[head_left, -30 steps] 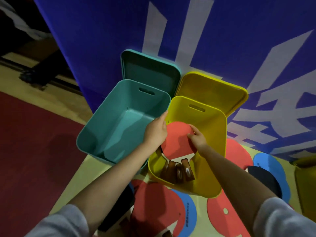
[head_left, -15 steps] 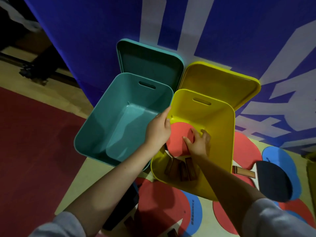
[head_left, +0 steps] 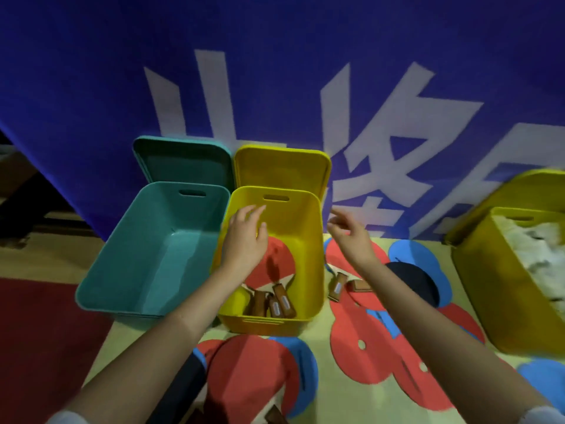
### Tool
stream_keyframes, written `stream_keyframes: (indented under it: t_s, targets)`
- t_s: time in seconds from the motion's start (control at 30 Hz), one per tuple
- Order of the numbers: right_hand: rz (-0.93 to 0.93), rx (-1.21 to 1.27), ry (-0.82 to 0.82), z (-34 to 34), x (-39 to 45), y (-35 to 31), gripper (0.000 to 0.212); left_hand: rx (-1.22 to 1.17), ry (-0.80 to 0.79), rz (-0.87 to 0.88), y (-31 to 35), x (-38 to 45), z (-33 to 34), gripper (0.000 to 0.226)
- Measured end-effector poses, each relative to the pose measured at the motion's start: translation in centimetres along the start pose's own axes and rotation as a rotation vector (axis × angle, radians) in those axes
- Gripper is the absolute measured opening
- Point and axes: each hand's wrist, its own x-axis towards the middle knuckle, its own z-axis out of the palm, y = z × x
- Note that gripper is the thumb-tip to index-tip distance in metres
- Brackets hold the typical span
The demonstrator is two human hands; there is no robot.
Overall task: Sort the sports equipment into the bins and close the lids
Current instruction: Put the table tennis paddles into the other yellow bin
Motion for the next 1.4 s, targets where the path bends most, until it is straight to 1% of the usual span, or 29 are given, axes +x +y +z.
stream_keyframes:
  t_s: [0.13, 0.3, 0.4, 0.47, 0.5, 0.63, 0.7, 0.77, 0.83, 0.97, 1.07, 1.17, 1.23, 1.27, 1.33, 1.4]
  targets:
    - [0.223, -0.044, 0.163, -7.7, -3.3, 5.5, 0.031, -0.149, -0.084, 0.143, 6.5, -2.0, 3.0, 0.038]
    - [0.478, -0.179, 0.216, -14.1, -8.9, 15.0, 0.032, -0.232, -0.24, 0.21, 13.2, -4.2, 10.0, 0.04]
    - [0.603, -0.194, 0.22, -16.4, -12.1, 19.2, 0.032, -0.167, -0.409, 0.127, 15.2, -4.8, 15.3, 0.043]
    - [0.637, -0.169, 0.212, -17.0, -13.2, 20.3, 0.031, -0.1, -0.506, 0.033, 15.3, -4.6, 18.6, 0.047]
    - [0.648, -0.152, 0.195, -17.1, -13.2, 20.8, 0.032, -0.06, -0.526, -0.023, 14.9, -4.3, 20.2, 0.048]
    - [0.622, -0.111, 0.141, -16.9, -11.4, 22.0, 0.035, 0.1, -0.521, -0.302, 12.3, -2.9, 23.7, 0.048]
    - [0.602, -0.115, 0.111, -17.1, -9.9, 22.0, 0.04, 0.145, -0.523, -0.408, 10.7, -2.2, 24.7, 0.048]
    - [0.594, -0.143, 0.091, -17.2, -8.2, 22.2, 0.041, 0.184, -0.522, -0.449, 9.1, -1.2, 25.6, 0.048]
    - [0.612, -0.184, 0.097, -17.1, -6.7, 23.0, 0.045, 0.212, -0.531, -0.454, 7.8, 0.0, 26.7, 0.049]
    - [0.779, -0.287, 0.019, -16.2, -4.2, 25.4, 0.06, 0.254, -0.516, -0.481, 6.7, 2.5, 28.2, 0.055]
    - [0.821, -0.356, -0.024, -15.4, -2.8, 27.1, 0.068, 0.236, -0.51, -0.523, 5.9, 4.4, 29.6, 0.06]
    - [0.88, -0.285, 0.042, -14.6, -1.6, 28.5, 0.065, 0.226, -0.503, -0.587, 5.9, 5.3, 31.2, 0.072]
    - [0.913, -0.236, 0.133, -14.2, -1.4, 28.3, 0.064, 0.259, -0.427, -0.649, 6.3, 5.3, 31.7, 0.07]
    - [0.908, -0.221, 0.184, -14.1, -1.5, 27.8, 0.063, 0.275, -0.392, -0.653, 6.4, 5.3, 31.8, 0.066]
    - [0.862, -0.175, 0.282, -14.2, -2.0, 27.0, 0.062, 0.287, -0.343, -0.624, 6.5, 5.5, 31.6, 0.062]
    - [0.764, -0.086, 0.341, -14.6, -2.7, 26.2, 0.063, 0.243, -0.315, -0.6, 6.3, 5.8, 31.0, 0.058]
